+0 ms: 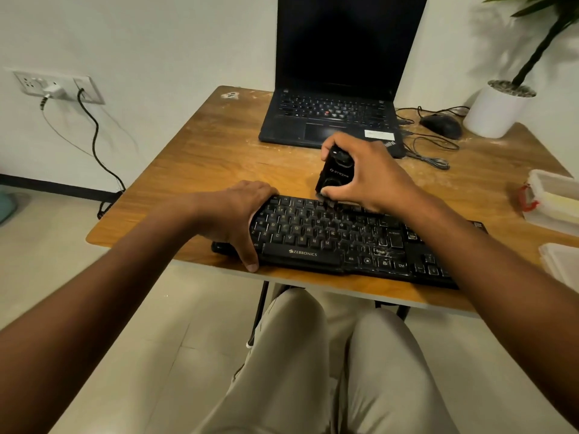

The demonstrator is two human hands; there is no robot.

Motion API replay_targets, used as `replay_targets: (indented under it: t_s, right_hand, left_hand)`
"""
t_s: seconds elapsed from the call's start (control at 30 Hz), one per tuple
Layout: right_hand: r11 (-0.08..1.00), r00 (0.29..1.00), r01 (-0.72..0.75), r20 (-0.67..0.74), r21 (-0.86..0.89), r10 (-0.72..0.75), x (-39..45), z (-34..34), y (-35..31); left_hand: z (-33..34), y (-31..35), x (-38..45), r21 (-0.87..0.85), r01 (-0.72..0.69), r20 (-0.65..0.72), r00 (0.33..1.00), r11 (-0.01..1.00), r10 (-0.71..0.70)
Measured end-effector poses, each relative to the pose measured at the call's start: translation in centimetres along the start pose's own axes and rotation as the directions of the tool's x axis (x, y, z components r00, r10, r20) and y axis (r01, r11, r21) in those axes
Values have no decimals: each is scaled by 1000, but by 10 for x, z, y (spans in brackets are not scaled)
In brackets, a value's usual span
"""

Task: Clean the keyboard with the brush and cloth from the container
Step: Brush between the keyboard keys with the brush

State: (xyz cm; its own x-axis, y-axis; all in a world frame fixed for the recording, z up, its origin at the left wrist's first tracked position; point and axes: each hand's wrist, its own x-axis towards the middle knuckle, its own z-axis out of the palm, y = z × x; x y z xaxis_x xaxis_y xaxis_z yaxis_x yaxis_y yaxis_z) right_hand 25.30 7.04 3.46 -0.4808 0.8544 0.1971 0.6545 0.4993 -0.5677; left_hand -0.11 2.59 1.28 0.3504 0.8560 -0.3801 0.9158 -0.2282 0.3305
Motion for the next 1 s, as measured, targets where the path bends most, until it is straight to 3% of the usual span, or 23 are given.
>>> replay_targets:
  t_s: [0.07,0.27,0.53,0.63,0.77,1.0]
  right_hand:
    - [999,1000,31,-2,35,-31,-9,-1,-10]
    - [993,967,44,246,105,-69,-38,-1,-20]
    - [1000,1000,-5,4,2,5,-15,-1,-6]
    - [998,999,33,27,59,-34,-25,1,-18]
    - [993,976,42,210,109,-64,-39,5,-26]
    - [996,999,-13,43,-86,17,-5,5,-9]
  left_hand:
    - [0,0,-1,3,-3,-5,1000,1000,3]
    - [-1,3,-2,3,-2,-2,1000,1000,2]
    - [-3,6,-4,4,5,8,1000,1000,-5]
    - [-2,5,-4,6,5,8,1000,1000,-5]
    - [-2,3,-2,8,2,2,1000,1000,-2]
    - [-2,3,-1,12,11,11,1000,1000,-11]
